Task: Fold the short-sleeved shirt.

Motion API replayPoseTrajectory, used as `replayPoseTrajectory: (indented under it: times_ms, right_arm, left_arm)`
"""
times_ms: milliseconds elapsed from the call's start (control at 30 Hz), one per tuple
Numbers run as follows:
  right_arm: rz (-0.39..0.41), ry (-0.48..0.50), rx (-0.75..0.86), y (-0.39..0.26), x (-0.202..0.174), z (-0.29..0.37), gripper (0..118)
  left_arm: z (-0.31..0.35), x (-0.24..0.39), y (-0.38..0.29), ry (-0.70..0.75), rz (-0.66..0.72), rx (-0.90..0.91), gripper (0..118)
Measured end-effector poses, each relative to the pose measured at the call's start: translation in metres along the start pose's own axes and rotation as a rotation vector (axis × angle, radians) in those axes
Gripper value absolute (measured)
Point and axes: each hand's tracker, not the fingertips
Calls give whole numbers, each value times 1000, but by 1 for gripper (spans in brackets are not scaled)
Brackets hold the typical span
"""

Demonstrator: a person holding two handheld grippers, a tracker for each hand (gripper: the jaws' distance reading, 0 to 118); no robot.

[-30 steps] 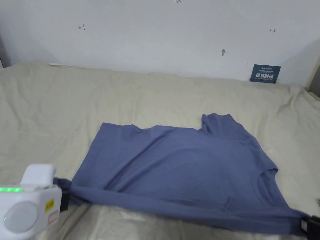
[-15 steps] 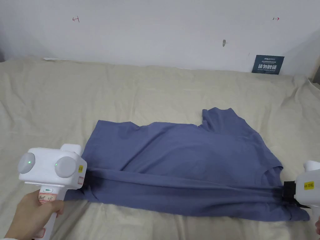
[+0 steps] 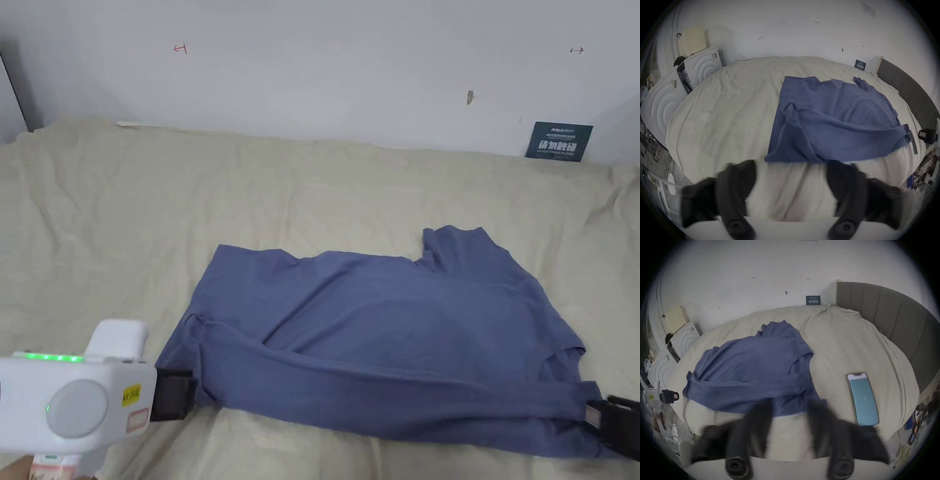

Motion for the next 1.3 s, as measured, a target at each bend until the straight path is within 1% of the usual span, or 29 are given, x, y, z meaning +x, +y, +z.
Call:
replayPoseTrajectory:
  times_ms: [33, 67, 100, 133, 167, 200, 233, 333, 400, 433, 467, 500, 533, 567, 633, 667, 733, 800, 867, 933, 1000, 1033, 1067, 1100, 1133, 1167, 1200, 1233, 1300]
  right_arm:
    - [-30, 2, -2, -7, -3, 0, 2]
    - [-33, 4, -4, -15, -2, -2, 0]
    - [-29, 1, -5, -22, -3, -3, 0]
    - [-9, 8, -35, -29, -4, -6, 0]
    - [14, 19, -52, -34, -4, -12, 0]
    - [8, 3, -52, -39, -6, -17, 0]
    - [23, 5, -89, -42, -7, -22, 0]
    - [21, 8, -96, -46, -11, -25, 0]
    - [18, 4, -100, -46, -12, -28, 0]
    - [23, 4, -103, -44, -8, -29, 0]
    - [26, 5, -101, -44, -8, -30, 0]
    - [26, 3, -101, -43, -8, -32, 0]
    - [24, 5, -102, -41, -8, -33, 0]
    - [20, 9, -101, -40, -11, -30, 0]
    - [4, 22, -102, -38, -11, -31, 0]
    - [3, 22, -100, -38, -12, -30, 0]
    - [11, 25, -98, -37, -12, -29, 0]
    - [15, 22, -102, -37, -13, -30, 0]
    - [15, 20, -104, -36, -12, -30, 0]
    - [8, 21, -107, -36, -9, -29, 0]
    - [3, 17, -107, -34, -5, -30, 0]
    - [4, 13, -109, -33, -4, -31, 0]
    - [1, 5, -111, -33, -3, -31, 0]
    - [-2, 3, -112, -32, 1, -33, 0]
    - [-9, 5, -111, -32, 4, -33, 0]
    - [-18, 4, -110, -32, 6, -34, 0]
    - [-20, 7, -110, -31, 9, -34, 0]
    - [-16, 11, -109, -30, 14, -36, 0]
    - [1, 3, -111, -28, 20, -37, 3]
  left_arm:
    - [3, 2, -12, -6, 15, 21, 67]
    - [5, 5, -22, -7, 27, 22, 48]
    - [5, 9, -27, -6, 21, 25, 23]
    - [2, 10, -33, 7, 33, 31, 2]
    - [-1, 10, -37, 25, 48, 12, 2]
    - [-6, 7, -39, 11, 38, -26, 1]
    - [-8, 7, -39, -4, 44, -47, 0]
    - [-12, 2, -34, -3, 64, -27, 0]
    - [-10, -4, -23, 5, 107, 40, 0]
    - [-12, -11, -15, -4, 128, 50, 6]
    - [-15, -15, -7, 6, 134, 51, 26]
    - [-17, -21, 0, 1, 150, 62, 63]
    - [-25, -25, 7, -7, 139, 53, 109]
    - [-35, -28, 14, -10, 130, 43, 118]
    - [-56, -35, 23, -42, 52, -4, 115]
    - [-63, -37, 23, 20, 60, -80, 115]
    - [-80, -43, 20, 62, 29, -81, 115]
    - [-84, -41, 22, 58, 43, -135, 115]
    - [-85, -41, 18, 28, 92, -129, 112]
    - [-89, -42, 18, 40, 87, -123, 111]
    - [-88, -37, 21, 63, 42, -142, 107]
    - [-88, -36, 23, 57, 24, -140, 97]
    - [-85, -32, 25, 57, 24, -132, 85]
    - [-81, -27, 27, 67, -2, -120, 64]
    - [-77, -21, 30, 75, -37, -98, 16]
    - [-73, -15, 31, 111, -53, -80, 5]
    - [-74, -9, 31, 131, -65, -93, 5]
    - [-76, -4, 31, 140, -118, -128, 5]
    - [-74, -8, 33, 141, -97, -106, 5]
